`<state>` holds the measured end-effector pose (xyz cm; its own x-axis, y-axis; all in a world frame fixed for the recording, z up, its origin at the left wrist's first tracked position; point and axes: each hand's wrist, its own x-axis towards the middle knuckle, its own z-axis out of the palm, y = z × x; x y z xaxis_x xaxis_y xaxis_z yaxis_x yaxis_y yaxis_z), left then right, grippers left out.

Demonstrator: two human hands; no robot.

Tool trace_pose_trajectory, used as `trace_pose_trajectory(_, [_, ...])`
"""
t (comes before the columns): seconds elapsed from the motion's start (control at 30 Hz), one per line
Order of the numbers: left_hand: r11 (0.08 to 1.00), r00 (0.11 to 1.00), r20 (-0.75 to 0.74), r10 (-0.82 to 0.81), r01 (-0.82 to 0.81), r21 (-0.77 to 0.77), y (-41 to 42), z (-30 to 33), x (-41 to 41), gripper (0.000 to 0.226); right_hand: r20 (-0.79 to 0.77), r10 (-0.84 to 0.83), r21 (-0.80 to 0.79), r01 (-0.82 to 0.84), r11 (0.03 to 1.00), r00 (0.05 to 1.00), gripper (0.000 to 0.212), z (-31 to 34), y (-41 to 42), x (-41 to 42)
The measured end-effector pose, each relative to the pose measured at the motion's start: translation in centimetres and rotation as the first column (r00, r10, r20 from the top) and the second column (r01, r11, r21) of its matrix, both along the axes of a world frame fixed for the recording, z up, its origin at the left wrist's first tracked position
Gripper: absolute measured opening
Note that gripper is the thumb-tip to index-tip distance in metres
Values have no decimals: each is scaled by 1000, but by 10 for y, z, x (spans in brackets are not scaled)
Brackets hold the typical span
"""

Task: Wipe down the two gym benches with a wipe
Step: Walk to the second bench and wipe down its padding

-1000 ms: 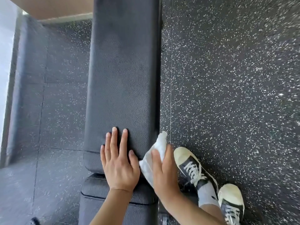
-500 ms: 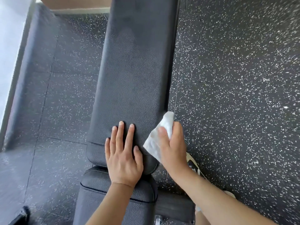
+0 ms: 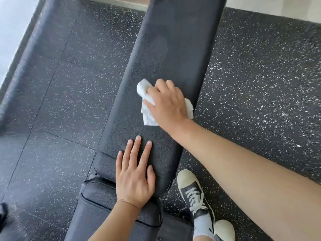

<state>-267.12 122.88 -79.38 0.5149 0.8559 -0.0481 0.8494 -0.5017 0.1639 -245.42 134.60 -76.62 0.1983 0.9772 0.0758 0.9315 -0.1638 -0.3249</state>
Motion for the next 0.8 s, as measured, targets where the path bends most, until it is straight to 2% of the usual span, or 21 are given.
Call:
trace_pose_trajectory(0.07, [1000, 1000, -7, 0, 0, 7, 1, -2, -1, 70, -28, 193, -1, -193, 981, 981, 23, 3, -11, -31])
trace_pose_trajectory(0.17, [1000, 1000, 12, 11, -11, -2, -1, -3, -2, 67, -38, 402, 96, -397, 913, 915, 10, 1, -28, -33])
trace_pose_trajectory(0.23, [1000, 1000, 18, 3, -3, -14, -1, -1, -1, 71, 61, 546, 125, -549, 826, 836, 7, 4, -18, -7])
trace_pose_trajectory(0.3, [999, 1000, 16, -3, 4, -38, 1, 0, -1, 73, 171, 597, 125, -618, 776, 784, 4, 6, 17, 27])
trace_pose_trajectory(0.37, [998, 1000, 20, 1, 0, -58, 0, -1, -3, 75, 231, 461, 123, -495, 860, 857, 19, 7, 73, 63])
trace_pose_trajectory(0.43, [998, 1000, 30, -2, 4, -68, 0, -1, -3, 75, 217, 227, 83, -250, 965, 949, 28, 11, 131, 96])
trace_pose_trajectory(0.5, [997, 999, 34, -5, 8, -78, 1, 0, -3, 74, 181, 50, 26, -56, 998, 982, 29, 12, 168, 109])
trace_pose_trajectory(0.57, [996, 999, 35, -2, 5, -94, 1, 1, -3, 73, 170, -37, 5, 36, 999, 985, 27, 15, 172, 86])
trace_pose_trajectory(0.63, [994, 999, 36, -3, 7, -109, 0, 1, -4, 73, 124, 5, -6, -4, 1000, 992, 20, 19, 149, 45])
trace_pose_trajectory(0.7, [993, 999, 34, -4, 8, -122, 0, 2, -4, 74, 40, 148, -32, -146, 989, 988, 8, 18, 107, 6])
trace_pose_trajectory(0.8, [991, 1000, 25, -2, 6, -135, 0, 4, -2, 74, -52, 379, -22, -380, 925, 924, 20, 15, 43, -28])
